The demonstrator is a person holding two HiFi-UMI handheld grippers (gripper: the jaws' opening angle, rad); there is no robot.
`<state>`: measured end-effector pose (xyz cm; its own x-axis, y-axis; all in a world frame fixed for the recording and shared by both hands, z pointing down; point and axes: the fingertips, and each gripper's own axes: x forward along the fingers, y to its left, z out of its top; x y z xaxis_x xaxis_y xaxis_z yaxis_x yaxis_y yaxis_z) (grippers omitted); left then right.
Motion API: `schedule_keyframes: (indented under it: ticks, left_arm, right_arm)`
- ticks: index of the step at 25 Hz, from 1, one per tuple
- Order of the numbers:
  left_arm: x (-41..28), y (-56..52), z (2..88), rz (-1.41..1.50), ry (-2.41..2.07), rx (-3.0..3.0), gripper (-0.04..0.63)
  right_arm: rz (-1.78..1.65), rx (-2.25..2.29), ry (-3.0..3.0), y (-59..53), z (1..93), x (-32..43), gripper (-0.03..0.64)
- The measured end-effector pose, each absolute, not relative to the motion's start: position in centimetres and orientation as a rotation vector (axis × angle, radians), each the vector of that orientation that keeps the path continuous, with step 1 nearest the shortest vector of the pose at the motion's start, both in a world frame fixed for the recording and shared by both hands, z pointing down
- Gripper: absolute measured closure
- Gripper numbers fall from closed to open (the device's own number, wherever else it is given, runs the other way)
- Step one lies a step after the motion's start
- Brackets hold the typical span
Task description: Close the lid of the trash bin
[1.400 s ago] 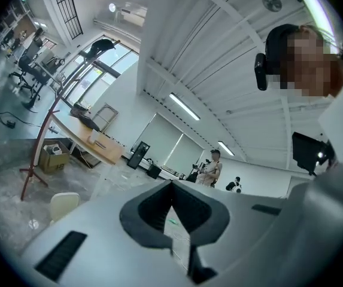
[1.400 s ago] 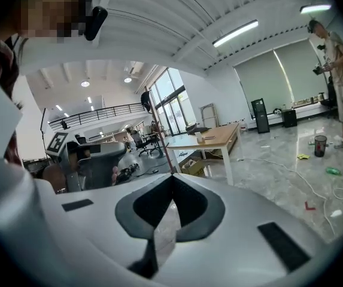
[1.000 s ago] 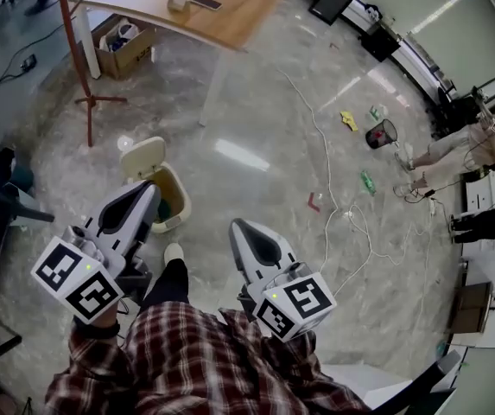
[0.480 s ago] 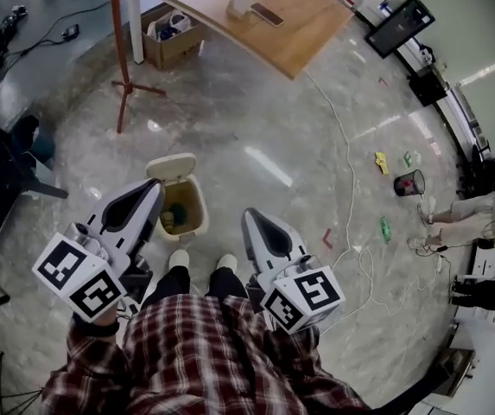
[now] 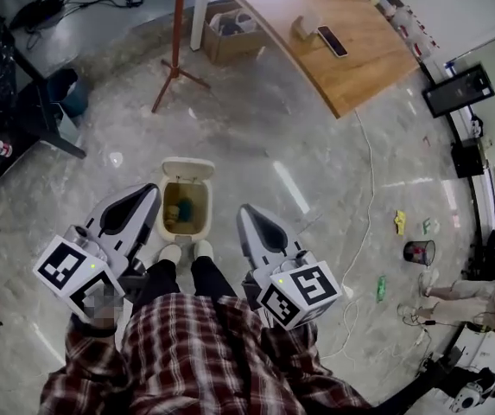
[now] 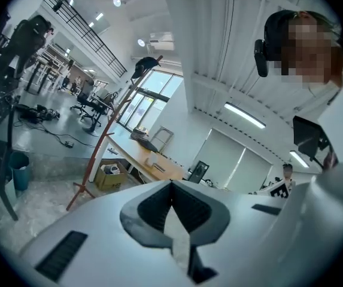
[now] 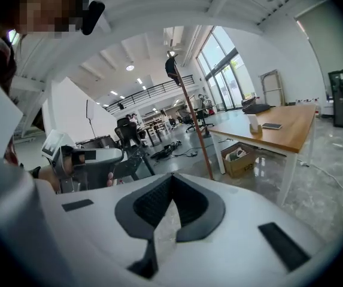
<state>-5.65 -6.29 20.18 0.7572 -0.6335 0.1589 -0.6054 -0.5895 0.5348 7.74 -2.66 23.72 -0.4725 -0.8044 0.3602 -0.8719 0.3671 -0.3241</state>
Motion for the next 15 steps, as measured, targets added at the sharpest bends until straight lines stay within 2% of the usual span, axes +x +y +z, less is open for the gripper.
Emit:
schedule_keyframes:
  ticks: [15]
  left_arm:
    - [-4.4,-4.2,27.1,0.124,-1.137,2.256,0.584]
  right_arm:
    - [0.852,1.186,-2.531,-3.1,29.5,7.5,0.604]
